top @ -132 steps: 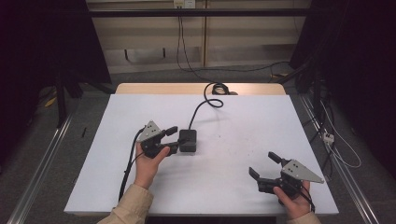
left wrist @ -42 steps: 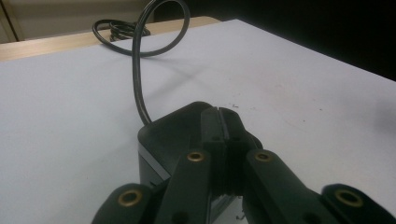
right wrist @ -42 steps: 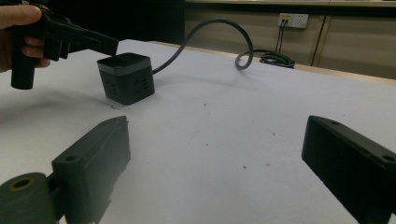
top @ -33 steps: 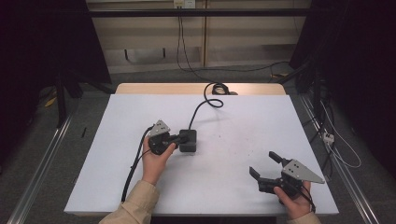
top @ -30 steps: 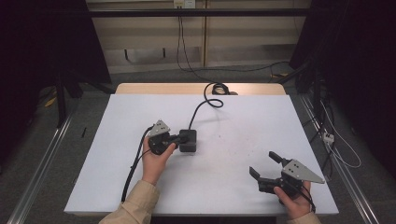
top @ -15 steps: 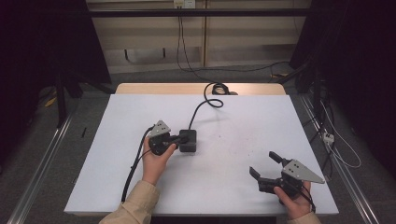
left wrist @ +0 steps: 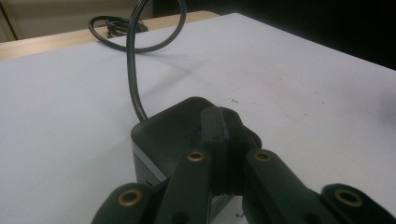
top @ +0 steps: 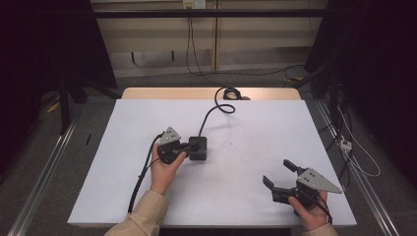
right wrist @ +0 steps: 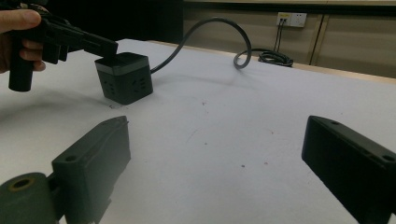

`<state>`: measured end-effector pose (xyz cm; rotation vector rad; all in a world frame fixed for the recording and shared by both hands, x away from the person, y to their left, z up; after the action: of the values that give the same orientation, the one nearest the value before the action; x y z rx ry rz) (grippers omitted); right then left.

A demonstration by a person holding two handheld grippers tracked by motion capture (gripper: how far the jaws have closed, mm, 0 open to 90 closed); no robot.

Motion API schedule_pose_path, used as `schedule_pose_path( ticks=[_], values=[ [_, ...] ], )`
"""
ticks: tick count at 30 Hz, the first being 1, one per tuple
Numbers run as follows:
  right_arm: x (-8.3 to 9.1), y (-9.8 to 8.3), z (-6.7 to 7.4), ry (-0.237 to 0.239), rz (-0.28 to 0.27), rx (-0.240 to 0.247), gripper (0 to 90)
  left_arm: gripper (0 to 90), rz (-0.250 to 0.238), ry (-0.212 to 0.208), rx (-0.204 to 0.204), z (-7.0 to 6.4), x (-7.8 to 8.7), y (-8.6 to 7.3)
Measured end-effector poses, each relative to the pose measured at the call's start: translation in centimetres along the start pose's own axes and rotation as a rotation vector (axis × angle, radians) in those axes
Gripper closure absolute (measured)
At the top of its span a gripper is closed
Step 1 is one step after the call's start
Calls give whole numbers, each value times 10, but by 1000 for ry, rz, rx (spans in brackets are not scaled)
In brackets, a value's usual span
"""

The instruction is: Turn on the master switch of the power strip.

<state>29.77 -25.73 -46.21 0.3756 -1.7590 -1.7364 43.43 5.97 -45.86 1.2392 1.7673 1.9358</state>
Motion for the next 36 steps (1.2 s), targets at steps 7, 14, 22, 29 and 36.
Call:
schedule_pose_path(
  ticks=[7,14,22,29,36],
  values=[
    [0,0,0,1,1,0,72,900,0,4,11,0,-1,0],
    [0,1,1,2,-3,4,72,900,3,-1,28,1,-1,-1],
    [1,1,0,-3,-4,-1,72,900,4,2,20,0,-1,0],
    [1,1,0,-3,-4,1,72,900,8,0,16,0,-1,0],
    [1,1,0,-3,-5,1,72,900,12,-4,22,1,-1,0]
  ],
)
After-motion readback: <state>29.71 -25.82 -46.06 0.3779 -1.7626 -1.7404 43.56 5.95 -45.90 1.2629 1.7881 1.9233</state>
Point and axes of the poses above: each handheld gripper's, and its own axes: x roughly backward along the jaws, y roughly out of its top, z roughly to its left, the point moved 5 cm from there along -x, roughly forward along the jaws, and after that the axes turned 9 degrees about y, right-handed, at the moved point
